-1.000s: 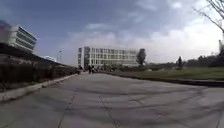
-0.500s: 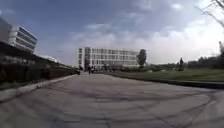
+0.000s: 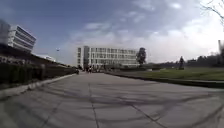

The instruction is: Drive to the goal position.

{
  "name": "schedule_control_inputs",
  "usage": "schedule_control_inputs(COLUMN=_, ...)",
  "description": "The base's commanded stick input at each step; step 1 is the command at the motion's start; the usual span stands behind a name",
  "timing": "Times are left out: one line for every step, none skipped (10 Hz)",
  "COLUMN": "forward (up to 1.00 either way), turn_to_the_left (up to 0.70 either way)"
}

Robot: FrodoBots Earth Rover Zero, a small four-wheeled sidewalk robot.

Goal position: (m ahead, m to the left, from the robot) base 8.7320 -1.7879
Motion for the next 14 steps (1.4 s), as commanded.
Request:
schedule_control_inputs(forward=0.7, turn_to_the_left=0.3)
schedule_control_inputs(forward=0.7, turn_to_the_left=0.3)
schedule_control_inputs(forward=0.7, turn_to_the_left=0.19)
schedule_control_inputs(forward=0.7, turn_to_the_left=0.04)
schedule_control_inputs(forward=0.7, turn_to_the_left=0.0)
schedule_control_inputs(forward=0.7, turn_to_the_left=0.0)
schedule_control_inputs(forward=0.7, turn_to_the_left=0.0)
schedule_control_inputs(forward=0.7, turn_to_the_left=0.01)
schedule_control_inputs(forward=0.7, turn_to_the_left=0.08)
schedule_control_inputs(forward=0.7, turn_to_the_left=0.17)
schedule_control_inputs(forward=0.7, turn_to_the_left=0.28)
schedule_control_inputs(forward=0.7, turn_to_the_left=0.35)
schedule_control_inputs(forward=0.7, turn_to_the_left=0.35)
schedule_control_inputs(forward=0.7, turn_to_the_left=0.35)
